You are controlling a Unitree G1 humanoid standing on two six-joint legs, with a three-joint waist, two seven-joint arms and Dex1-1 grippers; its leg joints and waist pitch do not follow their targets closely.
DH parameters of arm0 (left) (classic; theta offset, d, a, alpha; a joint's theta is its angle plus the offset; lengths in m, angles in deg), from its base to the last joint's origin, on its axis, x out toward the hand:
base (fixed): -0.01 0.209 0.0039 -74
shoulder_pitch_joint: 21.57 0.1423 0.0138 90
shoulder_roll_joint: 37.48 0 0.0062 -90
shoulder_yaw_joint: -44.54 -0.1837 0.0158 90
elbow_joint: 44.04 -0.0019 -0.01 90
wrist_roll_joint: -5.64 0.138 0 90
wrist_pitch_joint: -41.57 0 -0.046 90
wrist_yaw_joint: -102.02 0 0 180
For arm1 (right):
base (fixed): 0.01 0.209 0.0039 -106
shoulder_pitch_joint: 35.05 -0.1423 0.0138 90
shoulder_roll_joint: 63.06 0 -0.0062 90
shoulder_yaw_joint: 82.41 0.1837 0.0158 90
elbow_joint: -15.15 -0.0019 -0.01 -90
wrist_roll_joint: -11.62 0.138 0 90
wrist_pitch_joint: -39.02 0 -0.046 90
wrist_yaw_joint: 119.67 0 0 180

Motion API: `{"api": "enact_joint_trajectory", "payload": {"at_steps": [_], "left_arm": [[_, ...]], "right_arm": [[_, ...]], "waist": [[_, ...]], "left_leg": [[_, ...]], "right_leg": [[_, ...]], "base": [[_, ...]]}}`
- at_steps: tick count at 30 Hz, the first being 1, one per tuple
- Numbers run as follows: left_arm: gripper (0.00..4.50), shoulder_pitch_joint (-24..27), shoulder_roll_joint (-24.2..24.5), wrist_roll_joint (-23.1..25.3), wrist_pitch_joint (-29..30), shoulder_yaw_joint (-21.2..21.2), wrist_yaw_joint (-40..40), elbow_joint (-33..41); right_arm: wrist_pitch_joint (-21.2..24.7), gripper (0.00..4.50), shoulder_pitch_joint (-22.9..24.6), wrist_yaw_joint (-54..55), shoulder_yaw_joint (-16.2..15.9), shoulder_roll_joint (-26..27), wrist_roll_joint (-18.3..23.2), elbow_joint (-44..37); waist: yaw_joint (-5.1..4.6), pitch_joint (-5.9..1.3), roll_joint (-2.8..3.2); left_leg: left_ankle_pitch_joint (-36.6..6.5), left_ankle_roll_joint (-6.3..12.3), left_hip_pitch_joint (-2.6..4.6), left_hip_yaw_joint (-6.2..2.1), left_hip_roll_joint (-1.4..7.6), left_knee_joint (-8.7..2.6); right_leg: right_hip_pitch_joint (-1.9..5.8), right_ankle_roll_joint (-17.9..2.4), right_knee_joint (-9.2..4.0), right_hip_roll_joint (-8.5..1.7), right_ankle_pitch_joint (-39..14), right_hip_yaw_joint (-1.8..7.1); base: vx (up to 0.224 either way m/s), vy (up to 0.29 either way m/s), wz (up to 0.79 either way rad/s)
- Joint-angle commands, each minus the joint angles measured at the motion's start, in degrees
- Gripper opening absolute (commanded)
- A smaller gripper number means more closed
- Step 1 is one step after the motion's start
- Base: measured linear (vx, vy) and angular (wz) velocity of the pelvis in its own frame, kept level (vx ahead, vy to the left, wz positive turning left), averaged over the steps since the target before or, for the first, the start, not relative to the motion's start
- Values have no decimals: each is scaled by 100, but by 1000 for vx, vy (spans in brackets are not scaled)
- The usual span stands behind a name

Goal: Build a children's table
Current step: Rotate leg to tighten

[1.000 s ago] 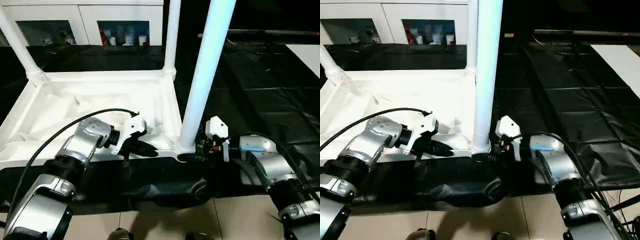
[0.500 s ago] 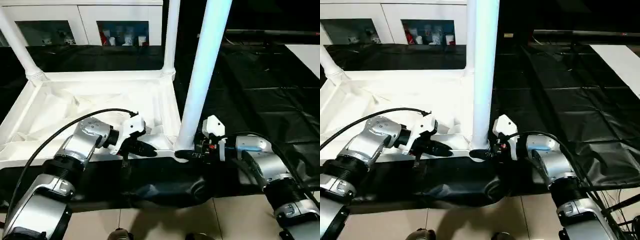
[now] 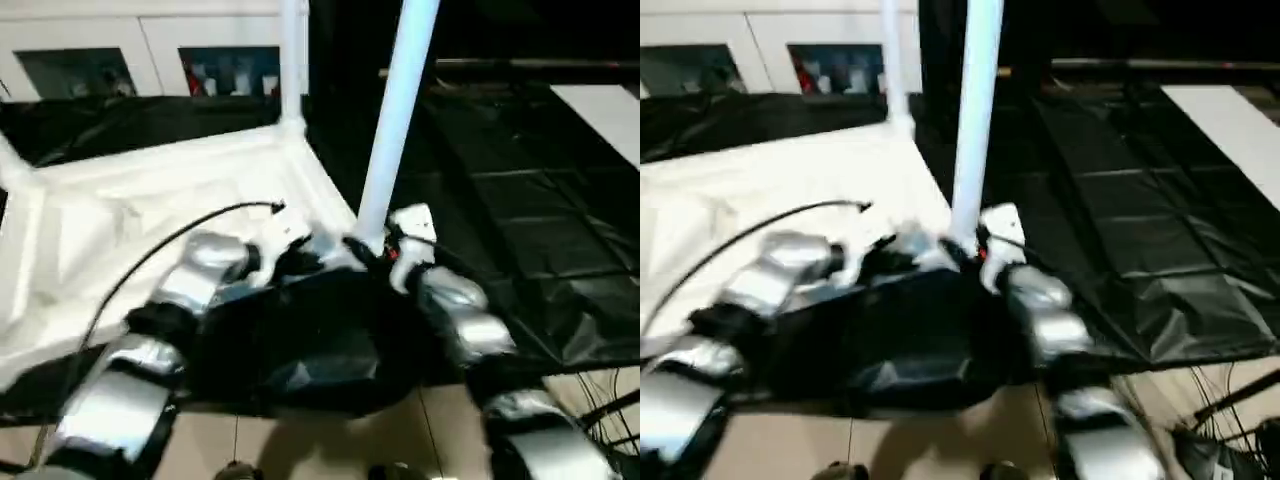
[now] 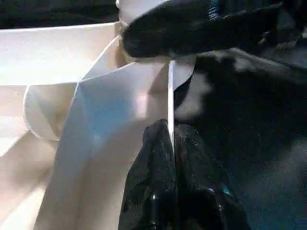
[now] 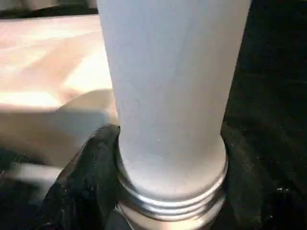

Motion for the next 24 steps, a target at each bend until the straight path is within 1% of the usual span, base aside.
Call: {"api": "enact_joint_trajectory", "payload": {"at_steps": [1, 2, 3, 4, 5, 6, 7, 8, 11, 12, 13, 15, 16, 18, 19, 20, 21, 22, 23, 24], "left_arm": [[0, -45, -252, -17, -45, 73, -413, -260], [0, -67, -288, -7, -51, 84, -466, -309], [0, -91, -322, -5, -72, 91, -482, -369], [0, -104, -339, 5, -101, 90, -496, -407], [0, -110, -346, 9, -118, 89, -497, -427], [0, -106, -345, 7, -118, 89, -487, -423], [0, -88, -337, -2, -117, 89, -443, -400], [0, -74, -314, 12, -134, 78, -430, -384], [0, -81, -289, 28, -194, 75, -411, -432], [0, -72, -271, 28, -212, 72, -368, -432], [0, -73, -263, 38, -248, 73, -356, -455], [0, -68, -244, 39, -290, 74, -305, -471], [0, -62, -232, 42, -311, 68, -276, -466], [0, -59, -215, 39, -334, 64, -238, -463], [0, -37, -182, 24, -338, 63, -169, -418], [0, -26, -162, 18, -342, 61, -131, -394], [0, 1, -116, 1, -355, 54, -24, -341], [0, 9, -102, -4, -359, 51, 11, -327], [0, 44, -21, -19, -370, 27, 189, -254], [0, 60, 9, -34, -379, 22, 276, -225]], "right_arm": [[33, 268, 10, 852, 241, 244, 26, 485], [-8, 268, -17, 965, 252, 308, -9, 523], [-128, 268, -42, 1104, 219, 378, -116, 547], [-212, 268, -54, 1191, 172, 443, -205, 556], [-267, 268, -61, 1242, 139, 480, -263, 561], [-275, 268, -61, 1237, 116, 493, -278, 566], [-296, 268, -59, 1199, 18, 542, -331, 589], [-329, 268, -44, 1117, -40, 548, -351, 578], [-444, 268, -57, 1092, -43, 552, -360, 628], [-521, 324, -52, 1040, 4, 537, -313, 609], [-625, 338, -62, 988, 57, 521, -274, 601], [-833, 343, -63, 862, 36, 444, -323, 509], [-893, 373, -63, 809, 28, 400, -342, 442], [-930, 382, -80, 717, 71, 331, -319, 355], [-898, 385, -90, 476, 76, 225, -269, 252], [-831, 391, -96, 295, 71, 155, -231, 189], [-771, 403, -91, -94, 31, -11, -182, 44], [-770, 403, -84, -209, 13, -61, -174, 2], [-607, 403, -22, -942, -112, -345, -95, -215], [-552, 403, 3, -1194, -148, -448, -67, -277]], "waist": [[6, -425, 30], [6, -427, 34], [10, -421, 28], [13, -424, 37], [8, -423, 36], [6, -428, 18], [11, -427, 27], [8, -421, 17], [7, -417, 16], [3, -415, 8], [3, -416, 10], [2, -411, -12], [4, -413, -11], [7, -414, -19], [10, -410, -12], [11, -420, -26], [13, -424, -23], [21, -427, -30], [23, -437, -39], [30, -437, -37]], "left_leg": [[-1655, -116, 79, 83, -111, -398], [-1709, -111, 85, 76, -110, -403], [-1702, -74, 64, 75, -112, -410], [-1747, -51, 74, 82, -113, -407], [-1770, -43, 69, 80, -113, -409], [-1796, -35, 67, 80, -116, -412], [-1821, -29, 75, 79, -115, -413], [-1850, 0, 68, 77, -109, -418], [-1861, 21, 67, 79, -107, -422], [-1858, 26, 66, 82, -105, -423], [-1852, 32, 63, 81, -105, -423], [-1833, 74, 50, 86, -104, -426], [-1804, 83, 51, 85, -106, -424], [-1766, 102, 51, 91, -104, -422], [-1755, 116, 51, 91, -102, -423], [-1691, 144, 42, 91, -107, -417], [-1688, 171, 48, 91, -104, -417], [-1607, 204, 32, 91, -101, -406], [-1562, 239, 34, 94, -101, -400], [-1472, 299, 30, 96, -90, -390]], "right_leg": [[321, -1183, -443, -116, -1494, 105], [323, -1152, -449, -117, -1538, 104], [335, -1126, -448, -108, -1469, 102], [318, -1114, -457, -110, -1471, 105], [319, -1111, -456, -111, -1482, 105], [325, -1089, -462, -107, -1534, 102], [319, -1084, -463, -109, -1564, 101], [322, -1060, -465, -112, -1601, 102], [313, -1039, -474, -114, -1642, 106], [310, -1043, -477, -113, -1635, 107], [314, -1044, -474, -114, -1627, 107], [318, -1034, -480, -117, -1619, 108], [320, -1034, -478, -119, -1640, 108], [322, -1030, -481, -119, -1648, 109], [319, -1037, -484, -123, -1652, 112], [340, -1029, -470, -114, -1596, 110], [341, -1043, -469, -113, -1563, 107], [357, -1073, -462, -118, -1456, 106], [369, -1094, -455, -108, -1361, 104], [371, -1144, -436, -106, -1178, 106]], "base": [[0, 0, 0], [0, 0, 0], [0, 0, 0], [0, 0, 0], [0, 0, 0], [0, 0, 0], [0, 0, 0], [0, 0, 0], [0, 0, 0], [0, 0, 0], [0, 0, 0], [0, 0, 0], [0, 0, 0], [0, 0, 0], [0, 0, 0], [0, 0, 0], [0, 0, 0], [0, 0, 0], [0, 0, 0], [0, 0, 0]]}}
